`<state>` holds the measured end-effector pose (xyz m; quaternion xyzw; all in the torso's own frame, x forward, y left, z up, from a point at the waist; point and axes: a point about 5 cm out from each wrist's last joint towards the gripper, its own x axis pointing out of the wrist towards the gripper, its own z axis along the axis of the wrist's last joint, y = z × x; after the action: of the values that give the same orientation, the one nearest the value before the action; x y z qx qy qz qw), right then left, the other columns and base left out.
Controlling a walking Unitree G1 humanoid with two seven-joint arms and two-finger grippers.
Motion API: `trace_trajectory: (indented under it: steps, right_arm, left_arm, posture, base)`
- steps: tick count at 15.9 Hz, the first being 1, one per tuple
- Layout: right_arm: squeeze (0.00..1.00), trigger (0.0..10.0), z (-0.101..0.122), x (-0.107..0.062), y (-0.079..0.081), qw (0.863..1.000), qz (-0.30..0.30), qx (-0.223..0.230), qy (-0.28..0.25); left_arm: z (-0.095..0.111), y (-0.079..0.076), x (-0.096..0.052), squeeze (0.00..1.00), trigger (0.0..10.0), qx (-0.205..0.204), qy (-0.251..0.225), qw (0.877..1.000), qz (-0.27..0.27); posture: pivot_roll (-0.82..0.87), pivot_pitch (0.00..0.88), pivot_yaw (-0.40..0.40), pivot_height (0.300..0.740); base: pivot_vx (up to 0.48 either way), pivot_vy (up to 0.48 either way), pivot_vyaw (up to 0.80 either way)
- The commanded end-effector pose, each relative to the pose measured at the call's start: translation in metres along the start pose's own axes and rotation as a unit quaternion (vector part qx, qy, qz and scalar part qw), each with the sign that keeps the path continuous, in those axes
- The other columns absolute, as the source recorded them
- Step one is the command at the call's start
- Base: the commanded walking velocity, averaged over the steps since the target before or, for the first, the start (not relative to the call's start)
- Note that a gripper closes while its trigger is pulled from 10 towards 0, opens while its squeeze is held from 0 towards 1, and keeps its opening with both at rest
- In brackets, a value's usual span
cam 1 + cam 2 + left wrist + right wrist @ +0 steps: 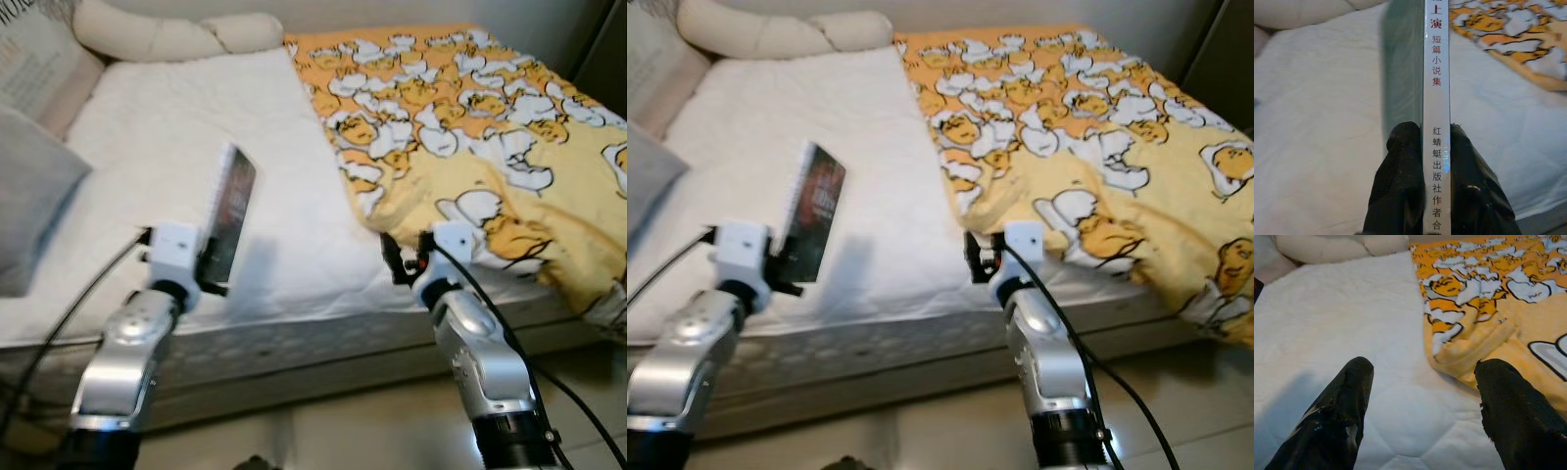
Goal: Clean up the room
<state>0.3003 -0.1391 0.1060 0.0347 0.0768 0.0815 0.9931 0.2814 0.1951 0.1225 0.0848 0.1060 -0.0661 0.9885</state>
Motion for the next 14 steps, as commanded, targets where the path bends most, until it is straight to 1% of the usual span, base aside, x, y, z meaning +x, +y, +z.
trace_trajectory:
  steps: [1, 11, 12, 13, 14]
  right_arm:
    - [0.00, 10.0, -0.0009, -0.0017, -0.0070, 1.000, -0.013, 0.000, 0.001]
    - [0.00, 10.0, -0.0029, -0.0003, -0.0040, 1.000, -0.007, 0.004, 0.005]
    - [0.00, 10.0, -0.0027, 0.0005, -0.0026, 1.000, -0.005, 0.005, 0.005]
    - [0.00, 10.0, -0.0026, 0.0009, -0.0025, 1.000, -0.004, 0.005, 0.005]
    - [0.00, 10.0, -0.0026, 0.0014, -0.0028, 1.000, -0.004, 0.005, 0.005]
  left_arm:
    - [0.0100, -0.0062, 0.0015, 0.00, 10.0, 0.005, -0.023, 1.000, -0.014]
    - [0.0114, -0.0077, 0.0029, 0.00, 10.0, 0.009, -0.024, 0.999, -0.019]
    - [0.0125, -0.0074, 0.0039, 0.00, 10.0, 0.005, -0.026, 0.999, -0.017]
    - [0.0143, -0.0077, 0.0046, 0.00, 10.0, -0.004, -0.032, 0.999, -0.015]
    - [0.0147, -0.0075, 0.0058, 0.00, 10.0, -0.010, -0.027, 1.000, -0.009]
  posture:
    - [0.03, 0.000, 0.045, 0.740]
    - [0.03, 0.000, 0.049, 0.740]
    - [0.04, 0.000, 0.049, 0.740]
    - [0.04, 0.000, 0.049, 0.740]
    - [0.04, 0.000, 0.050, 0.740]
  base:
    - [0.000, 0.398, 0.00]
    - [0.000, 0.397, 0.00]
    - [0.000, 0.371, 0.00]
    - [0.000, 0.000, 0.00]
    - [0.000, 0.000, 0.00]
